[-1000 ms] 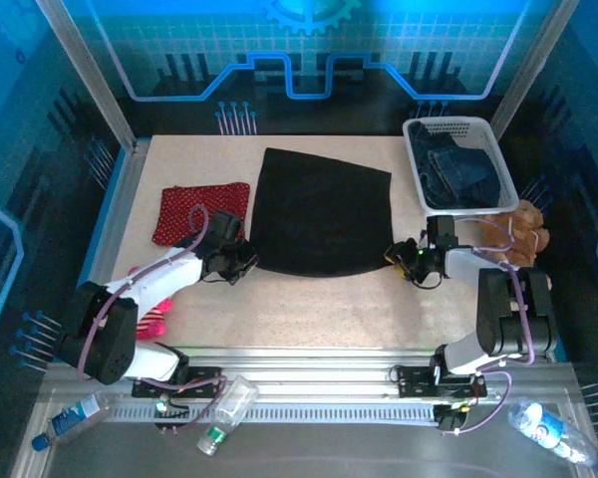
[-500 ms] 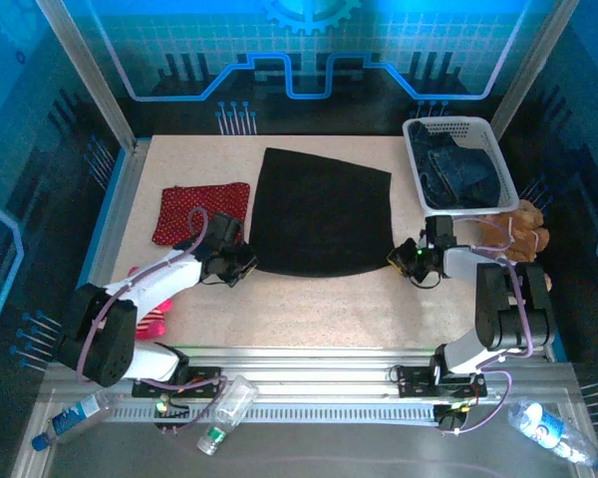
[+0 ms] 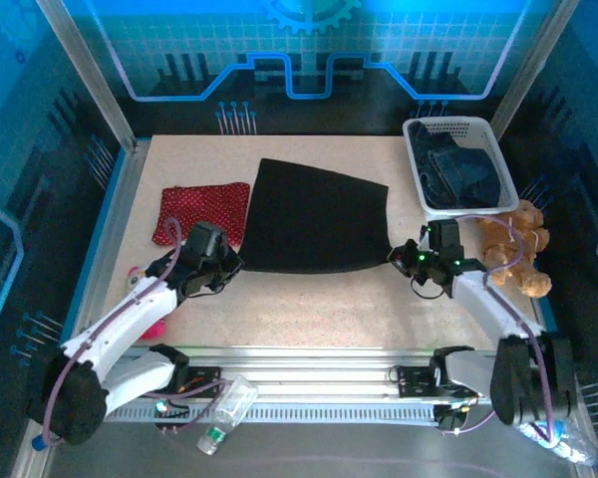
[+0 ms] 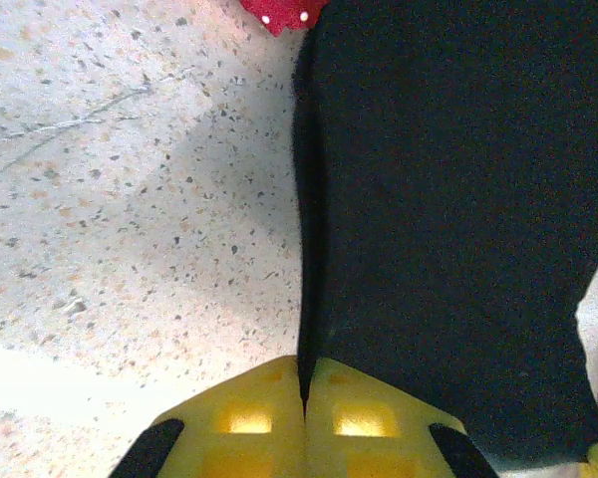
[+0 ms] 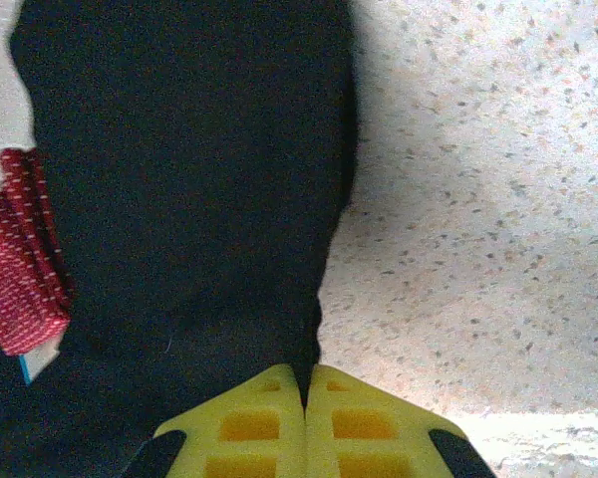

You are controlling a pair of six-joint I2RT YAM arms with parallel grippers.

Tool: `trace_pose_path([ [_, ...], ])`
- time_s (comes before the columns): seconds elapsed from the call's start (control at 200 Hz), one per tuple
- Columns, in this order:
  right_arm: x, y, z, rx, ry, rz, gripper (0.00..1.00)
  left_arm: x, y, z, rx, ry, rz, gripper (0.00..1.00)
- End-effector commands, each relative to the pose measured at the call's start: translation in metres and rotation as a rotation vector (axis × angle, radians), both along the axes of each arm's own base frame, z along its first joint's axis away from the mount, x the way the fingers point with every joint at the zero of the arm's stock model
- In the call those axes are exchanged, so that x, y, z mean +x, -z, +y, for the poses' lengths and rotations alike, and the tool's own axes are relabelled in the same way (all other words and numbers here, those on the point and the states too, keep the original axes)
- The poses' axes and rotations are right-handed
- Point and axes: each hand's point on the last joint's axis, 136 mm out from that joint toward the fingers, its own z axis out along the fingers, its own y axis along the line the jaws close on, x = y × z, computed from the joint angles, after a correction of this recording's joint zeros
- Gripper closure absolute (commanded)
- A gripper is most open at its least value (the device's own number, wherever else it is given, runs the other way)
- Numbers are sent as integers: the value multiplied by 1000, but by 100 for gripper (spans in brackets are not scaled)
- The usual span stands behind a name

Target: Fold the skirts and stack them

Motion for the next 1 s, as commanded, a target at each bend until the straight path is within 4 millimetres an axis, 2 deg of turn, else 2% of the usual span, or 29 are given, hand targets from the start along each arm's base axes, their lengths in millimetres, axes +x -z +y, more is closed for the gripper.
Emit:
trace_pose_path([
  [0.0, 2, -23, -11, -43, 68, -35, 100, 12, -37, 17, 89, -11, -89, 100],
  [0.075, 19, -45, -10, -35, 75, -104, 100, 34, -65, 13, 92, 23, -163, 100],
  [0.15, 40, -63, -9, -35, 78, -159, 100, 58, -83, 6, 114, 66, -209, 100],
  [0.235, 64, -74, -13, -63, 100, -197, 100, 87, -95, 1, 140, 95, -242, 100],
  [0.295, 80, -78, -16, -85, 114, -212, 100, 109, -97, -1, 157, 108, -247, 100],
  [0.375, 95, -65, -18, -100, 128, -186, 100, 136, -95, -4, 190, 132, -246, 100],
  [0.39, 103, -75, -17, -98, 130, -211, 100, 141, -97, -4, 195, 133, -249, 100],
  [0.63, 148, -58, -19, -114, 130, -168, 100, 209, -111, -7, 264, 192, -300, 100],
  [0.88, 179, -46, -31, -103, 133, -137, 100, 253, -109, -7, 287, 218, -320, 100],
  [0.995, 190, -35, -31, -82, 120, -104, 100, 268, -99, -10, 278, 234, -303, 100],
])
